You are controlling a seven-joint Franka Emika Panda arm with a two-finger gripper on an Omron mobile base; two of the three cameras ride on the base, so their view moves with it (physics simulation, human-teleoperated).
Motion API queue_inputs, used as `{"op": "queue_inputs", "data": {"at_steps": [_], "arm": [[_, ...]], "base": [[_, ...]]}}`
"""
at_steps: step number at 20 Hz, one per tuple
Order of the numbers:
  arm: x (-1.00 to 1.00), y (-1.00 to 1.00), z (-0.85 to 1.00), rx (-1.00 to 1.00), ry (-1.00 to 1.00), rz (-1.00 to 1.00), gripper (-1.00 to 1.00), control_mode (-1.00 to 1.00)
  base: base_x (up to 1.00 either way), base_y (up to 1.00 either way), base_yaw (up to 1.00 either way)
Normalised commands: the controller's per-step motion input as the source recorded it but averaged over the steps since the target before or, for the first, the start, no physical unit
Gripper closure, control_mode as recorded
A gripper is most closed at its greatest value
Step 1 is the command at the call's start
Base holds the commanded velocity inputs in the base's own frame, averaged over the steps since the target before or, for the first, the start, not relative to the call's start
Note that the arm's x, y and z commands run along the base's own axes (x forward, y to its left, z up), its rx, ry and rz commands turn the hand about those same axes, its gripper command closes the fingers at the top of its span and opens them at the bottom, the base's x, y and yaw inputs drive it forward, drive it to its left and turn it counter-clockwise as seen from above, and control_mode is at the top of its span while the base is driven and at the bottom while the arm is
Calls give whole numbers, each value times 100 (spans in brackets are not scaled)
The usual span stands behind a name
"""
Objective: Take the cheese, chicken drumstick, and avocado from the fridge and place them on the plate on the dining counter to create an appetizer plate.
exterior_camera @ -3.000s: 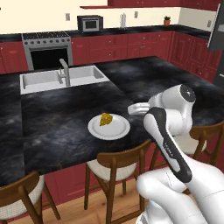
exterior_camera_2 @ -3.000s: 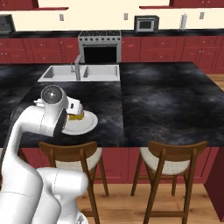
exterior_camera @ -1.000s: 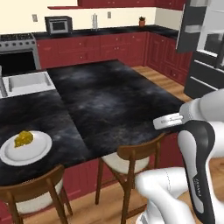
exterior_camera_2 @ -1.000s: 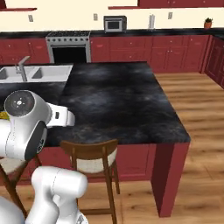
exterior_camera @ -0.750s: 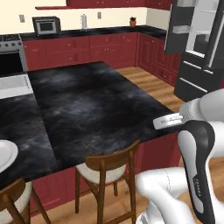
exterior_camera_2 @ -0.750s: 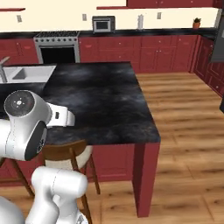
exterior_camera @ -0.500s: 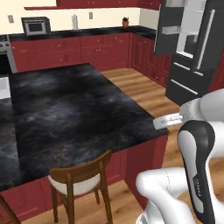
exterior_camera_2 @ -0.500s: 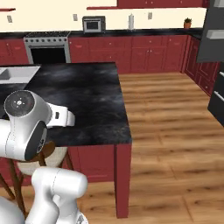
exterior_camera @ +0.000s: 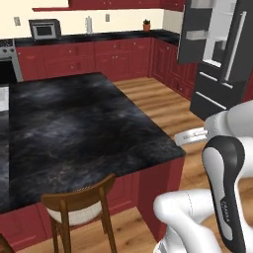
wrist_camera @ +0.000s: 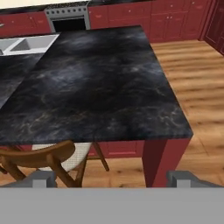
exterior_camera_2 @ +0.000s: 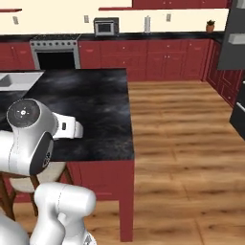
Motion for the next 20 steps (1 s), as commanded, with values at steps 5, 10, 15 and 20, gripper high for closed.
{"op": "queue_inputs", "data": {"at_steps": [5, 10, 15, 20], "arm": [[0, 0, 0, 0, 0, 0, -100, 100], [0, 0, 0, 0, 0, 0, -100, 100], [0, 0, 0, 0, 0, 0, -100, 100], [0, 0, 0, 0, 0, 0, -100, 100]], "base": [[-2, -100, -13], [-8, -83, -43], [23, -81, -40], [64, -86, -28]]}}
